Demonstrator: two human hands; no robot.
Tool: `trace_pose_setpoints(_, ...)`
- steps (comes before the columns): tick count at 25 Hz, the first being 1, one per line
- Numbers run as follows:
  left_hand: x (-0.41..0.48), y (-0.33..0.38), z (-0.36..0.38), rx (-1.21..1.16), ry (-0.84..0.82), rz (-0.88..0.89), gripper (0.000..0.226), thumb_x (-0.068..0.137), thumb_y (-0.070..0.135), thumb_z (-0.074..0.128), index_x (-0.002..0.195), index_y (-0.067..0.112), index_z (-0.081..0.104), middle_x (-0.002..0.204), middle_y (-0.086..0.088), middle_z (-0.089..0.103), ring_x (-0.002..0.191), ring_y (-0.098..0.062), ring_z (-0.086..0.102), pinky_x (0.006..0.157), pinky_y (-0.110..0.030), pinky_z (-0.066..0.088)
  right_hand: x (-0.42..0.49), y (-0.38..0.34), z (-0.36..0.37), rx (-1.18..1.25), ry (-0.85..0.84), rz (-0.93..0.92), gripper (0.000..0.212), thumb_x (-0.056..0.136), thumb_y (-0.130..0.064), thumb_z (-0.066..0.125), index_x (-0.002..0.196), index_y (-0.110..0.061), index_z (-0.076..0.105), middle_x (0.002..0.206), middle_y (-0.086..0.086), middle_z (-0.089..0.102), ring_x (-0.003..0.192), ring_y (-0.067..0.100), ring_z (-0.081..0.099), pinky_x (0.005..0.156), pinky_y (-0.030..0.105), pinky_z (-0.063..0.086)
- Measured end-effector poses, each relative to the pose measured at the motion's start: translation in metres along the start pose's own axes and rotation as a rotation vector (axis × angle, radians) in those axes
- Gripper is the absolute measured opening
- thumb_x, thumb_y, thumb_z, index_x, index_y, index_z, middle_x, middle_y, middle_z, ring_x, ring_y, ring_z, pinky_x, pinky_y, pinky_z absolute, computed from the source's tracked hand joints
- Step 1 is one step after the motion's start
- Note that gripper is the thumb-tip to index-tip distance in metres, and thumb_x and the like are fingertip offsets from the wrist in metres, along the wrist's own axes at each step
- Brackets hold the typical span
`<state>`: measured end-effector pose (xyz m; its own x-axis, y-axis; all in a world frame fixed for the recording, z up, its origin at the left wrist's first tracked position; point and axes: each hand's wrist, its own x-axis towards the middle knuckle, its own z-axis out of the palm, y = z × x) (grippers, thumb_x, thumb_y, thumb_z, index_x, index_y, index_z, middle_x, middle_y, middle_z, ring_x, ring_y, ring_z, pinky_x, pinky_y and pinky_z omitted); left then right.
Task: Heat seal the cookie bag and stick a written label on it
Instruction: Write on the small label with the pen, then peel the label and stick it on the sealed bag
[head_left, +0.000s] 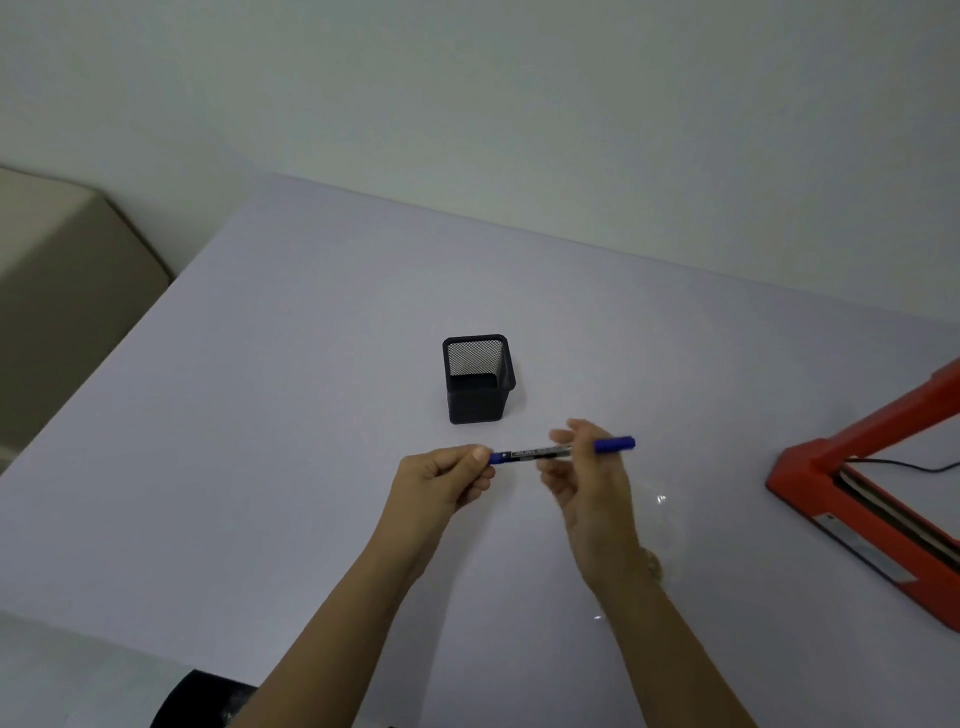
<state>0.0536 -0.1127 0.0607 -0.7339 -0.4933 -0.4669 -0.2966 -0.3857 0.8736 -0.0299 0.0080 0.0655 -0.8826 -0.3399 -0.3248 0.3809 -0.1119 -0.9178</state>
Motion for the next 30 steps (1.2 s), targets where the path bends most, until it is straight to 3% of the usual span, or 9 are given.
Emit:
trace_pose_setpoints(3,0.028,0.017,-0.003,0.26,0.101,0.158,0.026,0.092,0.028,0.055,0.114,0.021,0.066,0.099,-0.001,0.07,0.087,-0.011,0.064,0.084,-0.023,0.051,0.032,-0.024,0.005,0.054,0.091,-0.133,0.014,0.098,-0.022,0.039,0.09,-0.019,0.051,0.09,0.001,0.061,0.065,0.001,0.064,0.065,0.013,0.052)
trace_pose_setpoints(5,0.051,0.031,-0.004,0.469,0.232,0.253,0.037,0.096,0.028,0.048,0.131,0.018,0.052,0.108,0.012,0.056,0.097,-0.006,0.056,0.084,-0.016,0.04,0.057,-0.04,0.014,-0.044,0.046,-0.277,0.013,0.098,-0.02,0.04,0.089,-0.021,0.05,0.09,-0.003,0.06,0.069,0.001,0.064,0.069,0.015,0.053)
trace_pose_setpoints(9,0.093,0.029,-0.003,0.696,0.21,0.285,0.034,0.097,0.017,0.04,0.129,0.013,0.05,0.093,-0.006,0.065,0.081,-0.022,0.058,0.073,-0.029,0.045,0.099,-0.034,0.045,-0.471,-0.066,-0.398,0.005,0.094,-0.021,0.051,0.093,-0.017,0.054,0.083,0.0,0.064,0.072,0.007,0.067,0.072,0.025,0.057)
trace_pose_setpoints(13,0.103,0.015,-0.005,0.641,0.181,0.336,0.035,0.094,0.009,0.041,0.127,0.017,0.05,0.097,-0.006,0.067,0.08,-0.026,0.064,0.071,-0.038,0.055,0.118,-0.004,0.05,-0.843,-0.3,-0.391,0.028,0.089,-0.014,0.057,0.115,-0.014,0.048,0.092,0.004,0.063,0.075,0.01,0.065,0.064,0.012,0.053)
trace_pose_setpoints(16,0.107,0.015,-0.01,0.632,0.144,0.36,0.037,0.095,0.01,0.041,0.13,0.021,0.049,0.093,0.008,0.061,0.075,-0.015,0.062,0.059,-0.014,0.048,0.127,0.001,0.052,-0.909,-0.374,-0.355,0.019,0.095,-0.02,0.047,0.112,-0.013,0.05,0.1,0.01,0.066,0.084,0.019,0.068,0.067,0.019,0.055)
trace_pose_setpoints(20,0.112,0.011,-0.014,0.62,0.124,0.35,0.04,0.095,0.013,0.042,0.134,0.023,0.046,0.099,0.007,0.061,0.077,-0.011,0.061,0.057,-0.003,0.044,0.136,0.002,0.059,-1.199,-0.35,-0.547,0.03,0.098,-0.025,0.038,0.119,-0.01,0.053,0.104,0.014,0.066,0.091,0.025,0.062,0.072,0.036,0.054)
trace_pose_setpoints(24,0.112,0.011,-0.013,0.619,0.121,0.369,0.041,0.096,0.013,0.041,0.136,0.023,0.043,0.111,-0.003,0.067,0.081,-0.015,0.063,0.063,-0.013,0.048,0.147,0.007,0.057,-1.466,-0.21,-0.699,0.045,0.097,-0.027,0.04,0.137,-0.005,0.038,0.124,0.014,0.056,0.107,0.032,0.05,0.083,0.042,0.044)
trace_pose_setpoints(27,0.105,0.01,-0.013,0.591,0.168,0.34,0.047,0.098,0.021,0.043,0.143,0.013,0.032,0.131,-0.006,0.055,0.103,-0.015,0.058,0.081,-0.019,0.044,0.152,0.009,0.049,-1.328,-0.249,-0.535,0.059,0.097,-0.032,0.038,0.144,-0.003,0.016,0.135,0.014,0.045,0.119,0.029,0.041,0.096,0.039,0.038)
trace_pose_setpoints(30,0.089,-0.01,-0.024,0.516,0.382,0.427,0.04,0.095,0.023,0.05,0.133,0.012,0.047,0.119,0.003,0.054,0.1,-0.009,0.055,0.079,-0.011,0.042,0.143,0.014,0.028,-0.968,-0.109,-0.458,0.054,0.098,-0.028,0.039,0.144,-0.006,0.02,0.138,0.011,0.043,0.124,0.022,0.041,0.103,0.033,0.034)
